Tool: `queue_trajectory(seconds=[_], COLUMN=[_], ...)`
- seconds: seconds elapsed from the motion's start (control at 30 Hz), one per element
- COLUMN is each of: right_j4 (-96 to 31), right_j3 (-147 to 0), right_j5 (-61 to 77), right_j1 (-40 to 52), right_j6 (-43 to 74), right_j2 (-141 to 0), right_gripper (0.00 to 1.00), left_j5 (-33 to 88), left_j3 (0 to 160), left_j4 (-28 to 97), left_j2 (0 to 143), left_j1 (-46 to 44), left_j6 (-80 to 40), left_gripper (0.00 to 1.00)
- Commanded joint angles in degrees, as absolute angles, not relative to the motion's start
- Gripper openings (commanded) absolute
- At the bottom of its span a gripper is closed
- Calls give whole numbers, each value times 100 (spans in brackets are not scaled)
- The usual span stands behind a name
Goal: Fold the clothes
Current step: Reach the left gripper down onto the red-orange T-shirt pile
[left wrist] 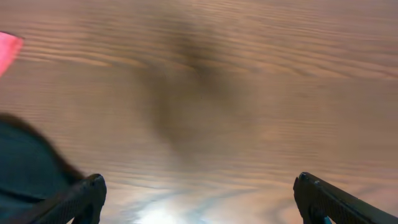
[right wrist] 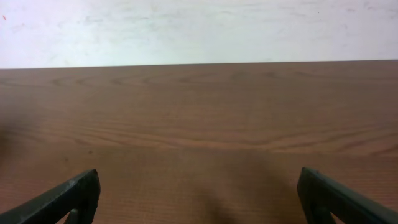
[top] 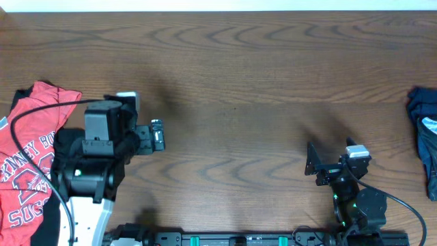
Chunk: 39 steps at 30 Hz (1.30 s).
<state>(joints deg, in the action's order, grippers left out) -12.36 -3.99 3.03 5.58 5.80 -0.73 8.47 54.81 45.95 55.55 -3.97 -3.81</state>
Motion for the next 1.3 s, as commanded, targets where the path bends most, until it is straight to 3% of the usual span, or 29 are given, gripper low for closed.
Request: queue_trajectory(seconds=[0.0, 0.13, 0.23, 0.43, 0.8, 1.03, 1.27], right_j4=[-1232, -1232, -1232, -1232, -1234, -1232, -1232], right_j3=[-373, -373, -373, -373, -373, -373, -373], right_j5=[322, 322, 322, 322, 322, 322, 322], right_j1=[628, 628, 628, 628, 628, 628, 628], right_j6=[528, 528, 526, 528, 528, 526, 526], right_j2=[-49, -49, -49, -49, -49, -49, -49], right_gripper=[99, 99, 99, 99, 99, 99, 99], left_j5=[1673, 1498, 703, 467, 469, 910, 939], left_j3=[5601, 5603, 5686, 6434, 8307, 8479, 8501], left_j4=[4598, 4477, 4451, 5015, 6088, 6145, 6119], left_j2=[5618, 5638, 5736, 6663, 8366, 9037, 9937], left_j1=[-388, -388, -311, 379, 2587, 4174, 4971], left_j6=[-539, -521, -1000, -1166, -1640, -1549, -1444], left_gripper=[98, 98, 99, 98, 98, 98, 97])
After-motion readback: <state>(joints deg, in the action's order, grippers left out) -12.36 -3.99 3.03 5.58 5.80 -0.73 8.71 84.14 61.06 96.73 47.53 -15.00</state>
